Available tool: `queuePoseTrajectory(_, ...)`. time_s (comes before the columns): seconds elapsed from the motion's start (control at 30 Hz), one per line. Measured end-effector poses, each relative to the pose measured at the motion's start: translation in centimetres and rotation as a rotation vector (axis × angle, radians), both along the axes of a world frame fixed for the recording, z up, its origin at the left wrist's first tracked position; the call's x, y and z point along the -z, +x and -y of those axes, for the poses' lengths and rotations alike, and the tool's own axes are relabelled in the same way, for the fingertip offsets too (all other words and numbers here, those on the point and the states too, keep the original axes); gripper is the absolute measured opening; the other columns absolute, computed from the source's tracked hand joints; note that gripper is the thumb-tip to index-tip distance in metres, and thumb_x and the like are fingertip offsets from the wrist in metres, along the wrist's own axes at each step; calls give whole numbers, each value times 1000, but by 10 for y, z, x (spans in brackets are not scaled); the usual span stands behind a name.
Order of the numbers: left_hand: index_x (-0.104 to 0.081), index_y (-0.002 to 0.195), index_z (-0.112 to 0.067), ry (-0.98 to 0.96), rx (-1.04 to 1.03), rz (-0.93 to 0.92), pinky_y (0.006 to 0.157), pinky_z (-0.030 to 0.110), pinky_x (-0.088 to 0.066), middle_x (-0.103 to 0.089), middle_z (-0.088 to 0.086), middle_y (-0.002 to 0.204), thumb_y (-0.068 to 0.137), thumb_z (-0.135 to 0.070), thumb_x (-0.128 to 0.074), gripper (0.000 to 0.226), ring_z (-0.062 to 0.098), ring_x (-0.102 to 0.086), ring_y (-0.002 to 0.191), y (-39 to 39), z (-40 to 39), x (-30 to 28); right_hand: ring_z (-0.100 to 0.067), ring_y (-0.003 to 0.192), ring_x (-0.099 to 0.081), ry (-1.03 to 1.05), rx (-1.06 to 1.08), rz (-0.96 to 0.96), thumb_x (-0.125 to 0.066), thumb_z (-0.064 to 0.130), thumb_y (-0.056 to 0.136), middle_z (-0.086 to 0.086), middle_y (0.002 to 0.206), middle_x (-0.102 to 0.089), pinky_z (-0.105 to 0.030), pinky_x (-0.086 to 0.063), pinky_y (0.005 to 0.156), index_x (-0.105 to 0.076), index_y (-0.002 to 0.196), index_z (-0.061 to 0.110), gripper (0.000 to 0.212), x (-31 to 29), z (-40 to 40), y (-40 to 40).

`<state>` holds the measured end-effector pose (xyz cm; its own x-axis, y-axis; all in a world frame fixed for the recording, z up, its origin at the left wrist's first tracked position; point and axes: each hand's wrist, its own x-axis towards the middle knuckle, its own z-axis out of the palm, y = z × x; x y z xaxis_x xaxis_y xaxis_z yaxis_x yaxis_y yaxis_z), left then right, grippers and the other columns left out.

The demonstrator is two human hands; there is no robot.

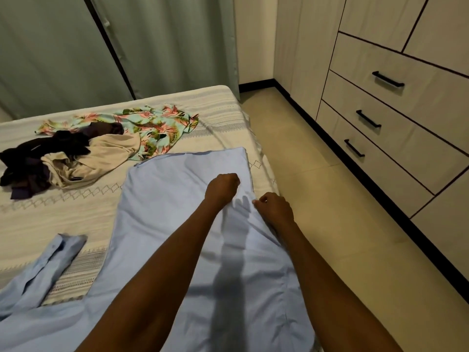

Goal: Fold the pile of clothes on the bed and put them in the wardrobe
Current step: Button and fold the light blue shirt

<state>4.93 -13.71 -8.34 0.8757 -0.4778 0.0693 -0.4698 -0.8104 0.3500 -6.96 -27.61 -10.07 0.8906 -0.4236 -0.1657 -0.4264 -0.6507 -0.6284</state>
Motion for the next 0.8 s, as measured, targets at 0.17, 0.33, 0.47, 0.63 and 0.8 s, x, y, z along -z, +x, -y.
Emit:
queuePoseTrajectory(0.17, -62, 111, -7, 117, -43, -73, 76, 35, -44, -67, 13, 109, 98, -55, -50, 51, 32, -62, 102, 48, 46, 18, -26, 88, -63, -107, 6, -8, -48, 48, 99, -4, 102, -70, -34, -50, 75, -64, 106, 18, 35, 22, 5, 35)
queuePoseTrajectory(0.33, -60, 118, -11, 233, -89, -25, 81, 33, -41, -65, 12, 118, 100, -42, -47, 39, 34, -63, 106, 76, 83, 35, -34, 99, -64, -127, 59, -8, -45, 43, 100, -10, 111, -68, -38, -52, 82, -62, 113, 18, 33, 33, 18, 52)
queuePoseTrajectory(0.47, -59, 100, -10, 37, -98, 52, 72, 35, -42, -67, 14, 102, 103, -39, -39, 35, 38, -64, 92, 90, 96, 44, -33, 97, -64, -98, 102, 19, -48, 37, 99, -10, 110, -68, -33, -47, 76, -63, 113, 17, 28, 32, 29, 64)
queuePoseTrajectory(0.63, -62, 89, -14, -133, -67, 51, 70, 38, -49, -69, 7, 87, 104, -52, -34, 50, 30, -64, 82, 103, 85, 57, -31, 100, -63, -32, 135, 38, -53, 32, 93, -5, 114, -68, -34, -48, 81, -62, 114, 23, 25, 32, 36, 89)
queuePoseTrajectory(0.8, -67, 103, -15, -213, 76, 231, 74, 40, -51, -68, 6, 99, 101, -37, -42, 33, 28, -63, 89, 133, 48, 62, -32, 106, -63, -12, 62, 157, -53, 33, 100, -9, 120, -66, -34, -45, 80, -51, 127, 17, 31, 24, 36, 145)
